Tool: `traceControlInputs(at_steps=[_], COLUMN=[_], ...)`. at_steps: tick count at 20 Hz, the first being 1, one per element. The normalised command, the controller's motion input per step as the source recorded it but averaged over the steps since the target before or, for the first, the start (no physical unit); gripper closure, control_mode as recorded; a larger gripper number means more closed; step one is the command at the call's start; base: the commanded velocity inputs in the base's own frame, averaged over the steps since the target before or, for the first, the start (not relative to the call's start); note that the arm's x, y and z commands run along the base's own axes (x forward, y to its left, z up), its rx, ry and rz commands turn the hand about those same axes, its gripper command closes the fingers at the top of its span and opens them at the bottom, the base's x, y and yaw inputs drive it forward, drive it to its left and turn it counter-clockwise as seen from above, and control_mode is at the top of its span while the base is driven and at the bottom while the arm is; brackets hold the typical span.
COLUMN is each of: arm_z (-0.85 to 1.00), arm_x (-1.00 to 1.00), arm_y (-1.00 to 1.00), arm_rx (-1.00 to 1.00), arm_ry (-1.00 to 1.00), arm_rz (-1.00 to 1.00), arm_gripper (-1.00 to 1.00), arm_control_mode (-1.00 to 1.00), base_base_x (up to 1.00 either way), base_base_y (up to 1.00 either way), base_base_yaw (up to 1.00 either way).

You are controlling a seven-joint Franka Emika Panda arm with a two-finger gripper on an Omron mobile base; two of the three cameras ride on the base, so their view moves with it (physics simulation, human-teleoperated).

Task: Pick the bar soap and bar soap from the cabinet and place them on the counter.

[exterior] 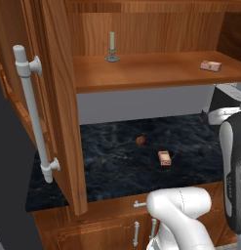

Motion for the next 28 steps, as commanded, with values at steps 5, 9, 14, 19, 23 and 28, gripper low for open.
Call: traceControlInputs(at_steps=[5,9,14,19,23,28], arm_z=[0.28,0.27,0.3,0.29,0.22,0.24], arm_x=[0.0,0.0,0.0,0.0,0.0,0.0], arm_y=[-0.06,-0.1,-0.1,-0.12,-0.13,-0.13], arm_rx=[-0.04,-0.05,-0.05,-0.04,-0.03,-0.02], arm_ry=[-0.08,-0.09,-0.09,-0.07,-0.05,-0.06], arm_rz=[0.0,0.0,0.0,0.0,0.0,0.0], arm_gripper=[-1.0,-1.0,-1.0,-1.0,-1.0,-1.0], arm_control_mode=[-1.0,-1.0,-1.0,-1.0,-1.0,-1.0], base_base_x=[0.0,0.0,0.0,0.0,0.0,0.0], base_base_y=[0.0,0.0,0.0,0.0,0.0,0.0], base_base_yaw=[0.0,0.0,0.0,0.0,0.0,0.0])
